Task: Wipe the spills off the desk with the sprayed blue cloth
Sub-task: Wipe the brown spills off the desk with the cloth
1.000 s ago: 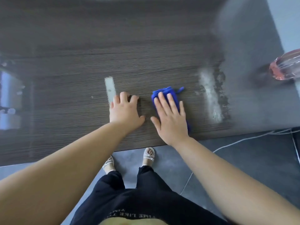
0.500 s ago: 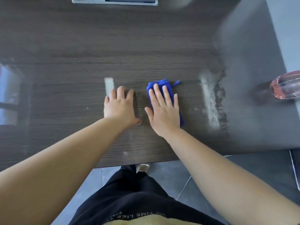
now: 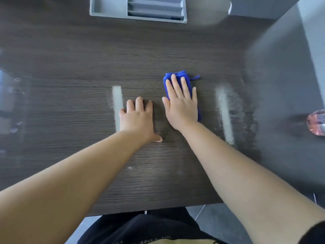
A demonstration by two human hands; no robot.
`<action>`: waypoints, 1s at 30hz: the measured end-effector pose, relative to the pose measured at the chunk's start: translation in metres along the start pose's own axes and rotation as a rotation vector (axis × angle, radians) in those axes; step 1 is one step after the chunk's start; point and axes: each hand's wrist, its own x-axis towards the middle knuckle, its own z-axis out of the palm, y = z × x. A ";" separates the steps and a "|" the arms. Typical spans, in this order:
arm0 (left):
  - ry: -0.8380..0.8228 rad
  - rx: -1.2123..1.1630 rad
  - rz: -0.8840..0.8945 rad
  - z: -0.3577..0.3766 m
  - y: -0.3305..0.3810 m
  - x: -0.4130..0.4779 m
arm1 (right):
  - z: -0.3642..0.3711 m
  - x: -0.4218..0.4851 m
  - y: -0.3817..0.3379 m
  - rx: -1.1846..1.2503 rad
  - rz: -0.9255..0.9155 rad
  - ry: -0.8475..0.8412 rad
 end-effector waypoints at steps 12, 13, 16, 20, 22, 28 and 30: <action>0.039 -0.070 0.082 -0.017 0.058 0.027 | -0.025 0.117 0.053 0.014 0.008 -0.035; 0.034 -0.075 0.089 -0.017 0.065 0.029 | -0.027 0.115 0.066 0.017 0.049 -0.028; 0.032 -0.090 0.110 -0.017 0.086 0.032 | -0.031 0.108 0.110 0.027 0.171 -0.022; -0.016 -0.050 0.156 -0.003 0.118 0.021 | -0.036 0.081 0.162 0.010 0.221 -0.047; -0.014 -0.037 0.163 0.006 0.126 0.014 | -0.036 0.063 0.176 0.007 0.213 -0.046; 0.055 -0.100 0.196 0.024 0.146 -0.006 | -0.027 -0.023 0.202 0.000 0.145 -0.032; 0.070 -0.113 0.213 0.030 0.151 -0.011 | -0.022 -0.052 0.203 0.008 0.125 -0.025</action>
